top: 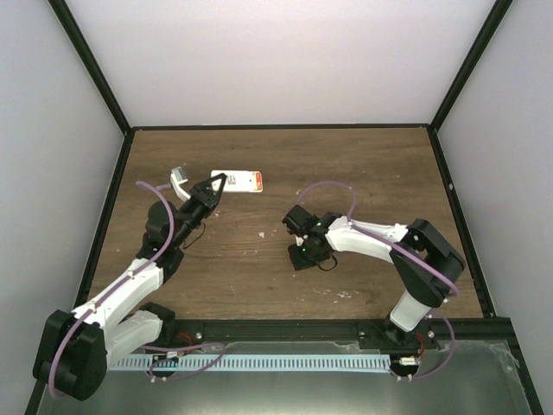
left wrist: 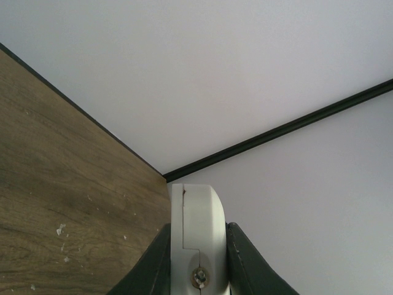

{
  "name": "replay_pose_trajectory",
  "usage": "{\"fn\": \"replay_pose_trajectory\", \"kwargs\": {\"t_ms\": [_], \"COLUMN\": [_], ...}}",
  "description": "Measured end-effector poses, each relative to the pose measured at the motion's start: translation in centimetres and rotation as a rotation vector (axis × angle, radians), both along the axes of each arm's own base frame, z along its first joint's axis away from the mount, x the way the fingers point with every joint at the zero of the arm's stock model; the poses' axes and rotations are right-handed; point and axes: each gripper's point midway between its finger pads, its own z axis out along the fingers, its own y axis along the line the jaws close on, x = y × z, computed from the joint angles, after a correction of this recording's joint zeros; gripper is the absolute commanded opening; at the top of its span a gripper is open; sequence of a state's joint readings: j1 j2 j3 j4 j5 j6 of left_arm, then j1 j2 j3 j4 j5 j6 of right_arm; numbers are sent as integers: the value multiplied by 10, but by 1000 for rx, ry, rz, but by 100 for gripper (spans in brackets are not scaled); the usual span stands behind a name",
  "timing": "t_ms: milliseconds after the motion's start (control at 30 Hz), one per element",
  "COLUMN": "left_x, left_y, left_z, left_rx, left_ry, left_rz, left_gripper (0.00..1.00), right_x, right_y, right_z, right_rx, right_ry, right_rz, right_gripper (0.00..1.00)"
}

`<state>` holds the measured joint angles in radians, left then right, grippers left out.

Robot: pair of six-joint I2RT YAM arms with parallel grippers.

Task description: Load the batteries into the remote control

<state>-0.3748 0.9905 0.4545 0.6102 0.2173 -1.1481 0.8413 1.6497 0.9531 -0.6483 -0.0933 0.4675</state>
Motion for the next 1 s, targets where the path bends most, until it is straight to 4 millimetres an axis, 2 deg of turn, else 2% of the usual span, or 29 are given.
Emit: {"fn": "replay_pose_trajectory", "kwargs": {"t_ms": [133,200,267,533,700,833,1000], "left_x": [0,0,-2,-5,-8,-9,-9], "left_y": [0,0,1,0,-8,-17,-25], "left_z": [0,0,-3,-22,-19,-21,-26], "left_rx": [-2,-4,-9,-55,-80,-96,-102], "left_ry": [-3,-8,-9,31,27,33,47], "left_rz": [0,0,0,-8,-29,-51,-68], "left_gripper": [0,0,0,0,0,0,0], "right_x": [0,6,13,42,50,56,61], "right_y": [0,4,12,44,54,62,61], "right_z": [10,24,44,154,197,214,216], "right_rx": [3,12,38,219,282,308,301], "right_ry": [-5,-22,-49,-193,-225,-232,-216], "right_rz": [0,-2,-3,-26,-32,-34,-47], "right_gripper": [1,1,1,1,1,1,1]}}
